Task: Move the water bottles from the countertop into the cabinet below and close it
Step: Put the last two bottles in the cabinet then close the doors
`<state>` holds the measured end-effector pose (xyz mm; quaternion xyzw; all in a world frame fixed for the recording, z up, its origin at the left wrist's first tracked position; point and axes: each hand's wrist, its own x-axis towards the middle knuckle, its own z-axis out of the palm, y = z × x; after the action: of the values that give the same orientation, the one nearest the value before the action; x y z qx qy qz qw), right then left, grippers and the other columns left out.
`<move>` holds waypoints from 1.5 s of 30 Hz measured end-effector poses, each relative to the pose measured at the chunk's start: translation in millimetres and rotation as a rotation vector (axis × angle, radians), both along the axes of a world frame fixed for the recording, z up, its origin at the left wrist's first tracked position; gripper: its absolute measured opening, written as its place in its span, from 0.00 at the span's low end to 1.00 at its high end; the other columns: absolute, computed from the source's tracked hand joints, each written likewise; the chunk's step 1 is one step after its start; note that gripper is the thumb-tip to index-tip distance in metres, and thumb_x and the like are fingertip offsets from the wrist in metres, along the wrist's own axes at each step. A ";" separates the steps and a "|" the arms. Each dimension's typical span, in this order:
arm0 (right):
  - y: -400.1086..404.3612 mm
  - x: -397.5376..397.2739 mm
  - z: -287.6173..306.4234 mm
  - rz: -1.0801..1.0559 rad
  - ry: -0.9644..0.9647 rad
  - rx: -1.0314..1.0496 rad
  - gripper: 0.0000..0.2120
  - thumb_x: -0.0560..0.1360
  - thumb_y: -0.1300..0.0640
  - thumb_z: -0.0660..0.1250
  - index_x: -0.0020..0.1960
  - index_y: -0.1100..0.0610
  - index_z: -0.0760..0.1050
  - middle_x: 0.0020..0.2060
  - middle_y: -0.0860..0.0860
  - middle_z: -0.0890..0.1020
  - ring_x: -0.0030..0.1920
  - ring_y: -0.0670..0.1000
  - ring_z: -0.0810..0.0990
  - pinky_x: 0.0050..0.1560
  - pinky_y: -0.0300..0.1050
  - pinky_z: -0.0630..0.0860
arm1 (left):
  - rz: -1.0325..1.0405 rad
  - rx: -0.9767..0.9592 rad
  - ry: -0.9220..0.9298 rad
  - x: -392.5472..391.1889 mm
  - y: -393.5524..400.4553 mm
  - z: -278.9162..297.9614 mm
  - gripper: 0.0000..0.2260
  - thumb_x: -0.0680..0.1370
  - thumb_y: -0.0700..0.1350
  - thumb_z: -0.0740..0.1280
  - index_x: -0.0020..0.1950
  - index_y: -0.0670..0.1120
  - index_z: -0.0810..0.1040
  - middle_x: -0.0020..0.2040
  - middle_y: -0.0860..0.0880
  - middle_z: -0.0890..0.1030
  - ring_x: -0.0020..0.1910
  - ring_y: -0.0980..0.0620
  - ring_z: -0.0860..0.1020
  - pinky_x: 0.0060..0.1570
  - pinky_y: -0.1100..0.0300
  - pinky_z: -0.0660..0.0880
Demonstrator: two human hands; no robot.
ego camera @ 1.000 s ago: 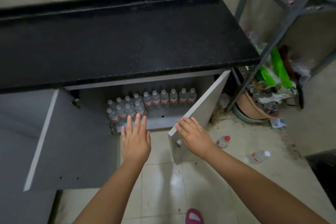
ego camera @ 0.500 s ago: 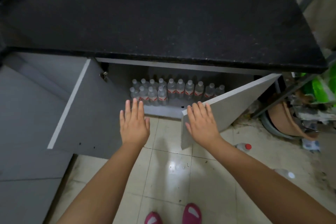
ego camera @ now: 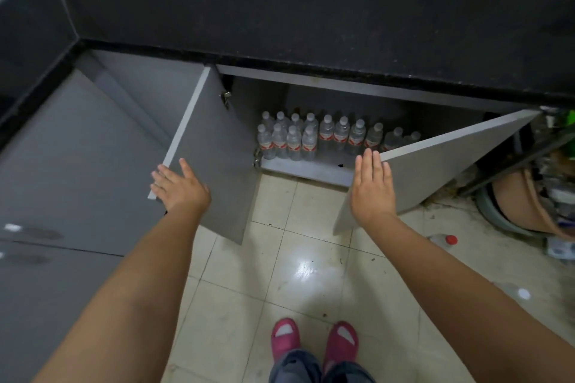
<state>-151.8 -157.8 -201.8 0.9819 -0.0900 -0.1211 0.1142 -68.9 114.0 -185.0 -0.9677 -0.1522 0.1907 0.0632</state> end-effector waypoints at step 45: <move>-77.8 97.1 -42.9 0.088 -0.464 0.203 0.27 0.65 0.59 0.50 0.63 0.60 0.66 0.59 0.53 0.82 0.63 0.51 0.76 0.73 0.43 0.36 | -0.869 -0.394 -0.330 66.3 -191.8 -57.4 0.31 0.81 0.55 0.33 0.68 0.39 0.65 0.68 0.42 0.72 0.77 0.47 0.54 0.74 0.56 0.40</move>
<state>-54.7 -235.6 -244.7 0.9928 -0.0583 0.1042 -0.0036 -2.6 -77.8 -242.4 -0.9524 0.2958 0.0165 -0.0721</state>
